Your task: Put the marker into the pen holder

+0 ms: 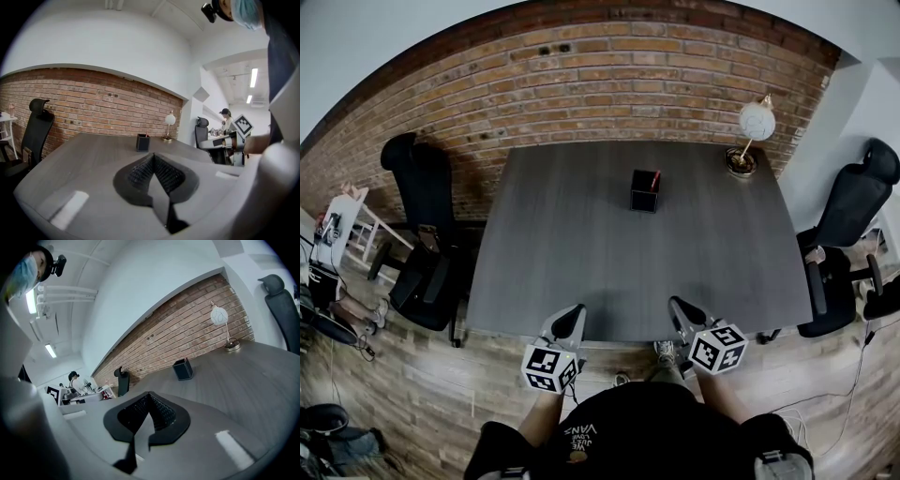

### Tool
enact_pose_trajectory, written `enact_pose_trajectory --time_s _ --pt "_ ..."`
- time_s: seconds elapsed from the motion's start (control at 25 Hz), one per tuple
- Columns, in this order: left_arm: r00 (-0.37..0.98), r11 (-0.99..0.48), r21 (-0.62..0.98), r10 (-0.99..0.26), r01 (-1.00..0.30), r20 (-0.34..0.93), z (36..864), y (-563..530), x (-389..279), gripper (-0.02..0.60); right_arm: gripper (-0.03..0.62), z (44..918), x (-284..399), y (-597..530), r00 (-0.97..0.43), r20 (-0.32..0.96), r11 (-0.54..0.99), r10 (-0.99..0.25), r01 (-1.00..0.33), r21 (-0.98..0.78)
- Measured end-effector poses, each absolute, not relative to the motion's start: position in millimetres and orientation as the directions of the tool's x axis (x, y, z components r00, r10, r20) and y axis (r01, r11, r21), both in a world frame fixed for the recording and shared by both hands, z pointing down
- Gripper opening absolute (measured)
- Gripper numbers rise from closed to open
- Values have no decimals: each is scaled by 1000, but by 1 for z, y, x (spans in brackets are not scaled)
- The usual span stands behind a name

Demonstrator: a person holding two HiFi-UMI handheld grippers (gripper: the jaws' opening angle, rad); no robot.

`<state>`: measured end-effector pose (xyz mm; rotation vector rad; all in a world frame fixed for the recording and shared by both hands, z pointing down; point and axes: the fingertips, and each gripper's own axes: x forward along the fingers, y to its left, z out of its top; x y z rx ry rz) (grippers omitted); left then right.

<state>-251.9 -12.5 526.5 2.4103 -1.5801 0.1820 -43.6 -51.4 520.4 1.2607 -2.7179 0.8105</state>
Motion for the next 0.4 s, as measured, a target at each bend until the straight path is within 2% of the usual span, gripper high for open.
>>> enact_pose_trajectory --time_s 0.4 --pt "410 -384 147 -879 -912 244 527 -14 -246 52 0 522 -41 -55 -670 252 532 -698 -721 -443"
